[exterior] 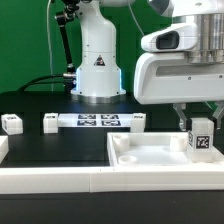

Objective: Assemble square table

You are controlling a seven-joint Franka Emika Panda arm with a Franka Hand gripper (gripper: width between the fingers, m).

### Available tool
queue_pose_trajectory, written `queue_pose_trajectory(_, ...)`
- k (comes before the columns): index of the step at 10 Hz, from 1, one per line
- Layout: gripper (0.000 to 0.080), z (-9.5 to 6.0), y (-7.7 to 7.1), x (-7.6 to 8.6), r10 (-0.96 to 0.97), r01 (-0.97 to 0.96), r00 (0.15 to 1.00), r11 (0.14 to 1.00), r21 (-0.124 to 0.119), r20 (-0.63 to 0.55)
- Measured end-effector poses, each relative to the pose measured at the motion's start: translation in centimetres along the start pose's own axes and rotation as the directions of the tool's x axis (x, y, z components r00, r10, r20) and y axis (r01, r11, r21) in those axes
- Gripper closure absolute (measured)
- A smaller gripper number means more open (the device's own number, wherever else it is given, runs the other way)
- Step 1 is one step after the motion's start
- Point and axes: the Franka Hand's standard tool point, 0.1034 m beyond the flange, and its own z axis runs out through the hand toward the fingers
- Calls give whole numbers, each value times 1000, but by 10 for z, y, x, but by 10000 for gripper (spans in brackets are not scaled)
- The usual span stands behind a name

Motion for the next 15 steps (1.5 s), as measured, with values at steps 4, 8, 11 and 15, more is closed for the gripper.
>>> queue_pose_trajectory(4,505,1,7,0,314,-314,949,949,-2,-16)
queue_pose_trajectory(8,499,0,20,0,514,-515,857,857,-19,-34)
queue_pose_trajectory(11,289,0,23,1,531,-532,846,846,-24,-40)
queue_pose_trajectory(15,152,-25,19,1,315,-316,948,949,-18,-37)
